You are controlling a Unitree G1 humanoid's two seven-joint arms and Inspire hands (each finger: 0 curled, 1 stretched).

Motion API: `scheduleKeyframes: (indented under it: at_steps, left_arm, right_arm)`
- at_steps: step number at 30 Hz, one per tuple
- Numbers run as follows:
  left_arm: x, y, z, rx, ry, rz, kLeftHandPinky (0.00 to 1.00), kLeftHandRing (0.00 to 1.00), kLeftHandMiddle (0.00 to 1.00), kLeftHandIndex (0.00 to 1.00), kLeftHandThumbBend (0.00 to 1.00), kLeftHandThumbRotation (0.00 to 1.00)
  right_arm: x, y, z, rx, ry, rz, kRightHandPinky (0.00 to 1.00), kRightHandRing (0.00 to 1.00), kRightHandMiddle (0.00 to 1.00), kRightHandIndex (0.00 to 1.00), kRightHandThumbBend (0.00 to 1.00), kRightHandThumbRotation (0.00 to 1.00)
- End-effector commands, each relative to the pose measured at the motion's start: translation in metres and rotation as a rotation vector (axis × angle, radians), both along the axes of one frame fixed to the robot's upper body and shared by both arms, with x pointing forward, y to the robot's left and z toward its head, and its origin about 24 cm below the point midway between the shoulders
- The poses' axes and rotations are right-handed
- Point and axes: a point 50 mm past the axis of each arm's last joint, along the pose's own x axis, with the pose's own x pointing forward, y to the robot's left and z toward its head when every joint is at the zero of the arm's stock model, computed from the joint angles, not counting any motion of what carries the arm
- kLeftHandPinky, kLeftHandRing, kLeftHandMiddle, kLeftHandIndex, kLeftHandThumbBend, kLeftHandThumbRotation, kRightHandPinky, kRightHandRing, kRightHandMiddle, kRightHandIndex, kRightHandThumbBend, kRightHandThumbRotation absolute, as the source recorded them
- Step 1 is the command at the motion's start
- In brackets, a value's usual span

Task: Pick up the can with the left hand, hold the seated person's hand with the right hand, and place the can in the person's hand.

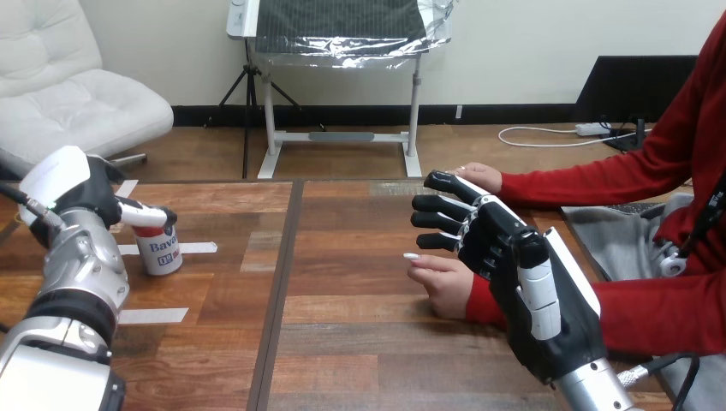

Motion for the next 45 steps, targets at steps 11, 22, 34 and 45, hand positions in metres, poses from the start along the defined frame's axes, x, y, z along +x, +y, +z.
scheduleKeyframes:
  at_steps: [11, 22, 34, 45]
  left_arm:
    - [0.023, -0.020, 0.043, -0.009, -0.179, -0.066, 0.84, 0.88, 0.90, 0.87, 0.94, 0.29]
    - [0.023, -0.021, 0.039, -0.071, -0.181, -0.101, 0.88, 0.92, 0.93, 0.89, 0.95, 0.35]
    - [0.023, -0.023, 0.034, -0.120, -0.155, -0.159, 0.87, 0.94, 0.94, 0.91, 0.96, 0.39]
    - [0.022, -0.027, 0.029, -0.160, -0.126, -0.175, 0.83, 0.94, 0.94, 0.91, 0.98, 0.44]
  right_arm:
    - [0.013, 0.003, 0.018, 0.013, -0.086, 0.013, 0.74, 0.80, 0.80, 0.85, 0.89, 1.00]
    - [0.013, 0.004, 0.018, 0.012, -0.087, 0.013, 0.74, 0.80, 0.81, 0.85, 0.88, 1.00]
    - [0.012, 0.004, 0.017, 0.013, -0.085, 0.010, 0.74, 0.80, 0.81, 0.85, 0.89, 1.00]
    - [0.011, 0.005, 0.017, 0.015, -0.087, 0.013, 0.74, 0.79, 0.80, 0.85, 0.89, 1.00]
